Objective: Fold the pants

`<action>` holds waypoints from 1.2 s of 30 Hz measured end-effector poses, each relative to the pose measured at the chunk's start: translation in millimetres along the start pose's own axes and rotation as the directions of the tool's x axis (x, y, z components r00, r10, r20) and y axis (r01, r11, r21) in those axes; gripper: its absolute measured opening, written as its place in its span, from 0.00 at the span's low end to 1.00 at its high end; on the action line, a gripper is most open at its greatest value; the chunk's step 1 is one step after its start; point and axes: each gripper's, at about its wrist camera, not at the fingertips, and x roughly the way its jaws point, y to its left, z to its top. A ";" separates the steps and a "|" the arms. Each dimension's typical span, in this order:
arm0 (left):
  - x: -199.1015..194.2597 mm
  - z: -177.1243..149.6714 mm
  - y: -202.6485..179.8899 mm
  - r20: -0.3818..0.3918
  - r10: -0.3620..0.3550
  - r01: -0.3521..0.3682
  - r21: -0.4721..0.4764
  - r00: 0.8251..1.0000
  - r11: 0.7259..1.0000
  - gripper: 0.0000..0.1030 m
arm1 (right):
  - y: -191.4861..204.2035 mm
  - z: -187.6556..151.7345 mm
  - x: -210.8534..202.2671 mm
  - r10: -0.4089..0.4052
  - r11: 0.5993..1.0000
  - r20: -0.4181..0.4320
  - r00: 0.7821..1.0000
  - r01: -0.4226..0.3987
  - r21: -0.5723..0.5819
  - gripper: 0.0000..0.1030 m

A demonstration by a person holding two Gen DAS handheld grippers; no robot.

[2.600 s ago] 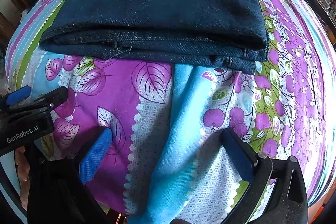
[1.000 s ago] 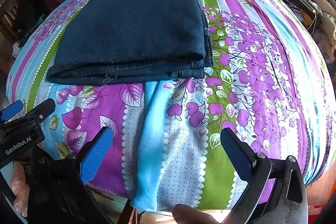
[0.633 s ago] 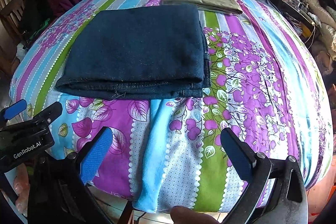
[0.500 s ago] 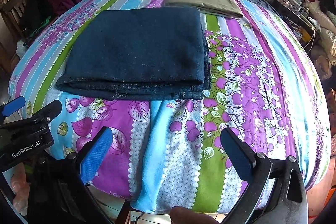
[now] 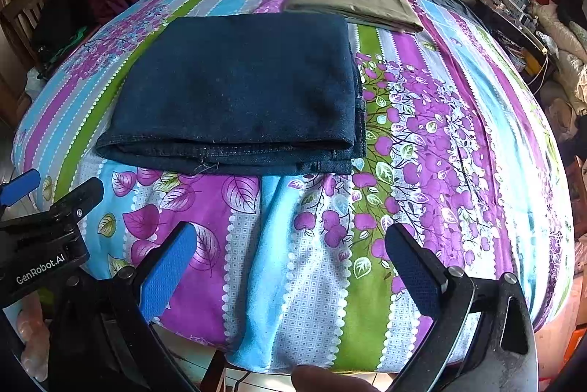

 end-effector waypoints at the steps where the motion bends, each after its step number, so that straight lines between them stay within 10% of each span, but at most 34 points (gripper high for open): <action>1: 0.2 0.1 0.1 -0.001 -0.001 0.001 0.000 1.000 1.000 0.98 | -0.5 0.1 0.4 0.004 1.000 -0.001 1.000 -0.004 0.002 1.00; 36: -1.2 12.8 -12.5 0.020 0.010 -0.011 0.032 1.000 0.999 0.98 | 4.9 13.1 -1.7 0.007 1.000 0.020 1.000 -0.006 -0.029 1.00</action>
